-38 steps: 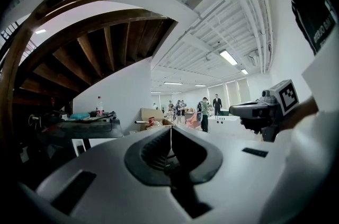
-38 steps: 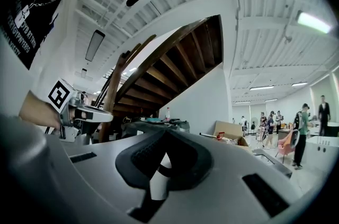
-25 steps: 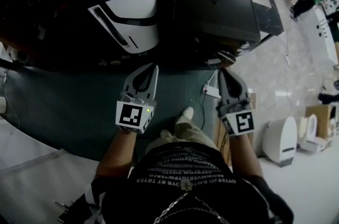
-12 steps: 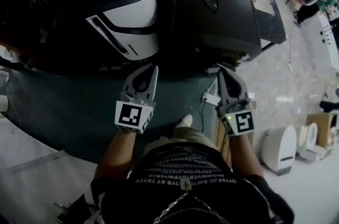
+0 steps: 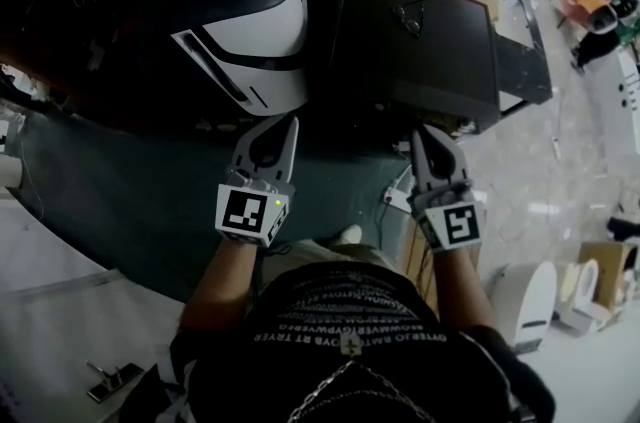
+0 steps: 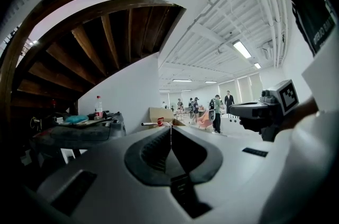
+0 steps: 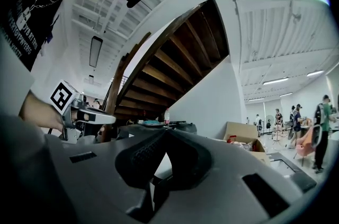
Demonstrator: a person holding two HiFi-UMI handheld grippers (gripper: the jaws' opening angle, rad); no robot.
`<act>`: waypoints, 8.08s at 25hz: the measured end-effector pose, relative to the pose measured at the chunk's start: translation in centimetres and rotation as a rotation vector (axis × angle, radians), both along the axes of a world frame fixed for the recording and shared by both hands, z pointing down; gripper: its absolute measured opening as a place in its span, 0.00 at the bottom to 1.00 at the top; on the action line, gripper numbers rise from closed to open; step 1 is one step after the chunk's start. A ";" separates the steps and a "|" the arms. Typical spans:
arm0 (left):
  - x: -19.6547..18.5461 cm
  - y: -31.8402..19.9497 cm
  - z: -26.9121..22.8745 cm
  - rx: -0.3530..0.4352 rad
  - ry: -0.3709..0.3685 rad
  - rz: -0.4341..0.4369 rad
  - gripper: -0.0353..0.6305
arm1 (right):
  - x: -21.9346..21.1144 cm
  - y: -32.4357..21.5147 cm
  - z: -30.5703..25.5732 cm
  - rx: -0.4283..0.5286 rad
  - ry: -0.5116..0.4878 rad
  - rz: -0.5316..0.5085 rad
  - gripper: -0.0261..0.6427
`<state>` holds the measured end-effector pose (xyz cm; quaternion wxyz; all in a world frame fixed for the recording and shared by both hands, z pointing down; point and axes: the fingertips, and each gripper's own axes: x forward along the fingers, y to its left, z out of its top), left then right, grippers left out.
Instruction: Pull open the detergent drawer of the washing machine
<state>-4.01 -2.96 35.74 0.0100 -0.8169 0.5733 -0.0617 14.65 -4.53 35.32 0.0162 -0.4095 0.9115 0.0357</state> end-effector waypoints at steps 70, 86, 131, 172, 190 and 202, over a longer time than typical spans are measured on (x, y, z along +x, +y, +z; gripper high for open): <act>-3.3 -18.9 22.6 -0.423 -0.129 0.269 0.06 | -3.7 -15.8 22.9 -0.736 0.422 0.155 0.04; -1.3 -19.1 30.0 -0.571 -0.188 0.246 0.06 | -0.2 -15.5 31.1 -0.945 0.548 0.098 0.04; 0.5 -16.4 36.9 -0.746 -0.304 0.414 0.24 | -2.2 -13.9 37.4 -1.070 0.637 -0.001 0.20; -0.3 -6.4 35.1 -0.835 -0.241 0.515 0.24 | -0.9 -4.0 35.4 -1.065 0.677 0.020 0.20; -2.5 -16.7 15.0 -0.352 -0.011 0.332 0.06 | -5.7 -13.5 16.0 -0.457 0.227 0.199 0.04; -2.7 -16.9 2.6 -0.070 0.023 0.349 0.06 | -6.8 -14.1 5.4 -0.247 0.146 0.224 0.04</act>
